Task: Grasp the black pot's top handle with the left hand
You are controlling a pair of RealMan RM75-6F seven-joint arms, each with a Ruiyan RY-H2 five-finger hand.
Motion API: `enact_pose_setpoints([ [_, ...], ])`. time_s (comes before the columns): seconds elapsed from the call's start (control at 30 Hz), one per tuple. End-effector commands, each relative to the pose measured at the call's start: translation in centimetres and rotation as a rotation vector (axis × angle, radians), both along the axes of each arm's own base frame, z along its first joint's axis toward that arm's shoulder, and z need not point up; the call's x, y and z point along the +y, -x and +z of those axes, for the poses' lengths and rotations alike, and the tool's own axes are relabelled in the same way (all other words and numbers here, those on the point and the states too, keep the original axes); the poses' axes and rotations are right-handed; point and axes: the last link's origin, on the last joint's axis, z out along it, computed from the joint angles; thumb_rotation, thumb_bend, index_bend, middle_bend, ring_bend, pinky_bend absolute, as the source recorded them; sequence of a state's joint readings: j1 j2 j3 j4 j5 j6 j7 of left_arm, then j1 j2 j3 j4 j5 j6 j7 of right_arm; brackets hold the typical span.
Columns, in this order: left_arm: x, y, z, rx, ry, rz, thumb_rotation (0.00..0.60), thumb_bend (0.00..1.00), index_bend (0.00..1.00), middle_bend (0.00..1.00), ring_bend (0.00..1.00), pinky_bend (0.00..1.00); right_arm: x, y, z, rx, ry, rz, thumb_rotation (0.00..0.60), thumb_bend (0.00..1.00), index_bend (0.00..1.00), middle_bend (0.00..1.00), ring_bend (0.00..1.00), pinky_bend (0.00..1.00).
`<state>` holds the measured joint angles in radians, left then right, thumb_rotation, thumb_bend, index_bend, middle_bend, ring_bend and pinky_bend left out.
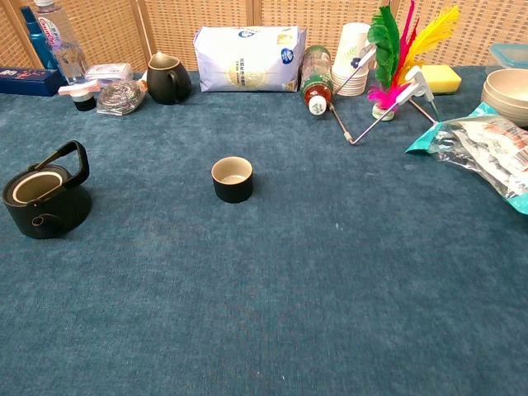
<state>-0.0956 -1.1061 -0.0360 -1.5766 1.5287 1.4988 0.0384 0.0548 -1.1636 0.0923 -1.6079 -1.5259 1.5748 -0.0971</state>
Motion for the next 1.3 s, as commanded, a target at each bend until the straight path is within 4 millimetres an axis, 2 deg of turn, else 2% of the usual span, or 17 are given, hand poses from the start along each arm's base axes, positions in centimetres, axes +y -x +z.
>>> enact_pose_setpoints([
  [0.03, -0.2, -0.2, 0.0, 0.002, 0.000, -0.011, 0.600, 0.00, 0.00, 0.00, 0.00, 0.08, 0.0, 0.0, 0.0, -0.002, -0.002, -0.001, 0.600, 0.00, 0.00, 0.00, 0.00, 0.00],
  [0.2, 0.7, -0.1, -0.6, -0.003, 0.028, -0.023, 0.600, 0.00, 0.00, 0.00, 0.00, 0.08, 0.1, -0.1, 0.4, -0.010, 0.007, -0.003, 0.600, 0.00, 0.00, 0.00, 0.00, 0.00],
  [0.37, 4.0, -1.2, -0.7, 0.044, 0.089, -0.145, 0.600, 0.00, 0.00, 0.00, 0.00, 0.08, 0.0, -0.1, 0.5, -0.017, 0.012, -0.007, 0.600, 0.00, 0.00, 0.00, 0.00, 0.00],
  [0.43, 5.8, -1.7, -0.7, 0.123, 0.092, -0.194, 0.600, 0.00, 0.00, 0.00, 0.00, 0.08, -0.1, -0.1, 0.6, -0.021, 0.012, -0.009, 0.600, 0.00, 0.00, 0.00, 0.00, 0.00],
  [0.57, 8.3, -2.9, -1.8, 0.188, 0.134, -0.250, 0.600, 0.00, 0.00, 0.00, 0.00, 0.08, -0.1, -0.1, 0.8, -0.029, 0.019, -0.010, 0.600, 0.00, 0.00, 0.00, 0.00, 0.00],
  [0.73, 9.6, -3.3, -3.7, 0.239, 0.188, -0.266, 0.600, 0.00, 0.00, 0.00, 0.00, 0.08, -0.1, 0.0, 1.0, -0.034, 0.025, -0.015, 0.600, 0.00, 0.00, 0.00, 0.00, 0.00],
  [1.03, 11.0, -4.2, -7.5, 0.204, 0.229, -0.282, 0.600, 0.00, 0.00, 0.00, 0.00, 0.08, -0.3, 0.2, 1.2, -0.051, 0.026, -0.024, 0.600, 0.00, 0.00, 0.00, 0.00, 0.00],
  [1.3, 12.7, -6.0, -9.0, 0.195, 0.205, -0.315, 0.600, 0.00, 0.00, 0.00, 0.00, 0.08, -0.4, 0.4, 1.1, -0.050, 0.021, -0.036, 0.600, 0.00, 0.00, 0.00, 0.00, 0.00],
])
